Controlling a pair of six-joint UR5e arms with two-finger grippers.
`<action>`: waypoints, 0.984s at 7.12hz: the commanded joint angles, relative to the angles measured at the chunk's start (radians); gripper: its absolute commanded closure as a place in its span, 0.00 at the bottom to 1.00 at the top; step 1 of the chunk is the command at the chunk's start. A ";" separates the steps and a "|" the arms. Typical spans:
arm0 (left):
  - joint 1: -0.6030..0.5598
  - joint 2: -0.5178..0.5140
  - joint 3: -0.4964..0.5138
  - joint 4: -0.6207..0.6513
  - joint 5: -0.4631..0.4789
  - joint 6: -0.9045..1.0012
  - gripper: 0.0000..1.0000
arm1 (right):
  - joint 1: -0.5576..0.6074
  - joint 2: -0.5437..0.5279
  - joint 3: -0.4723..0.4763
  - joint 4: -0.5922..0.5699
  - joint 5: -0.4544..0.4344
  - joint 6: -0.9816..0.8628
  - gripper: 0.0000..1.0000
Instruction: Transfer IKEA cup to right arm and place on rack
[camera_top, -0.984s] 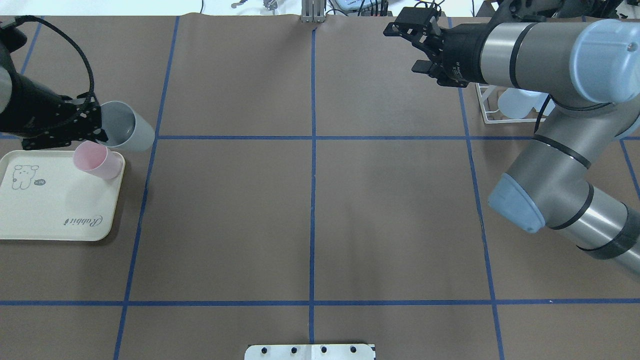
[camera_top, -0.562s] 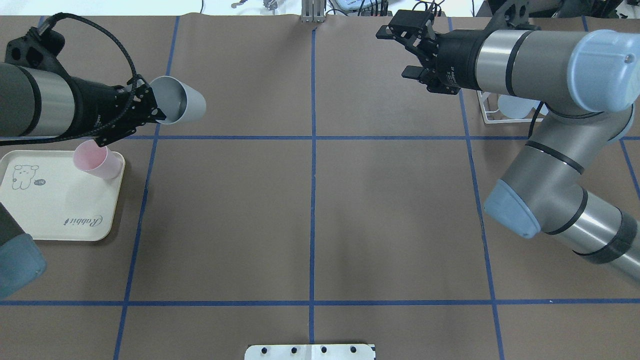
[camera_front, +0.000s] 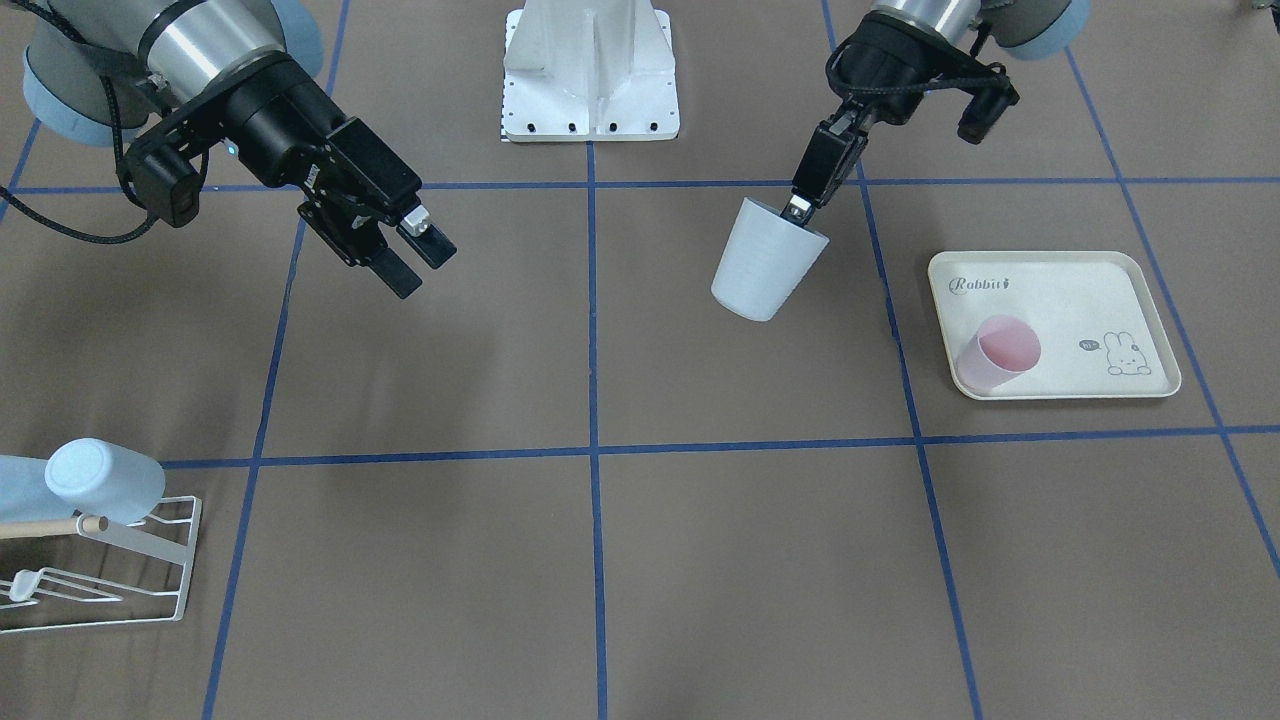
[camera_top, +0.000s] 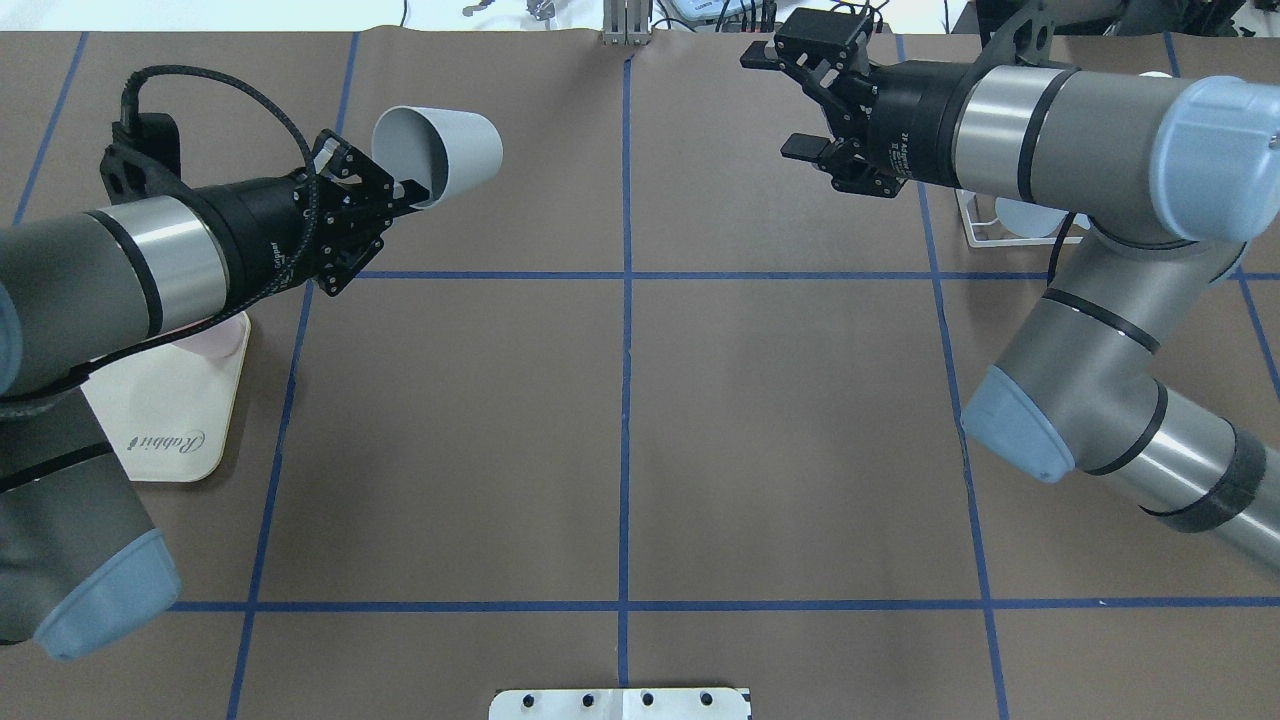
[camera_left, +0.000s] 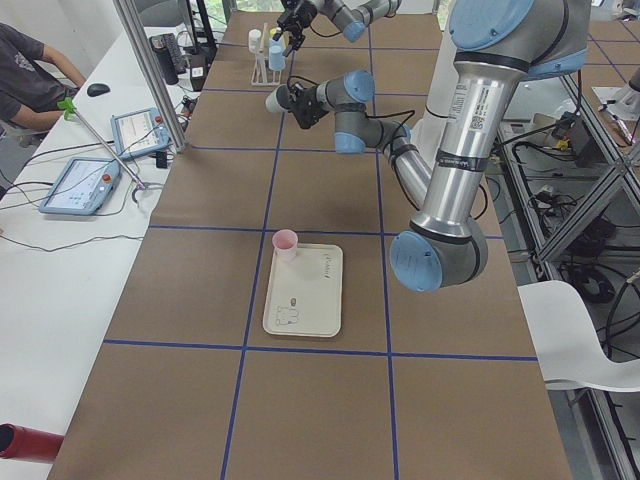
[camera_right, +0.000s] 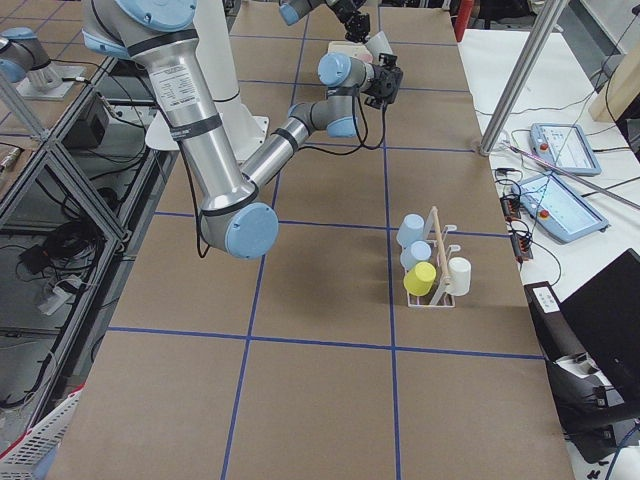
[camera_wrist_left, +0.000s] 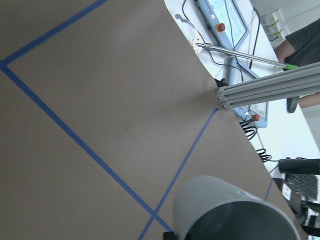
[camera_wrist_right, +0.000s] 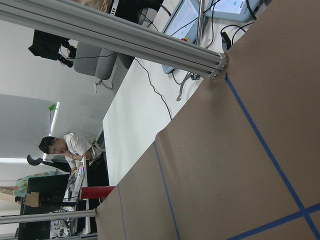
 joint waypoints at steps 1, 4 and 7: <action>0.039 0.000 0.156 -0.418 0.107 -0.095 1.00 | -0.032 0.002 -0.015 0.083 -0.003 0.045 0.00; 0.129 -0.003 0.314 -0.776 0.232 -0.144 1.00 | -0.101 0.016 -0.016 0.155 -0.005 0.048 0.00; 0.176 -0.026 0.324 -0.819 0.256 -0.144 1.00 | -0.182 0.063 -0.032 0.155 -0.070 0.077 0.00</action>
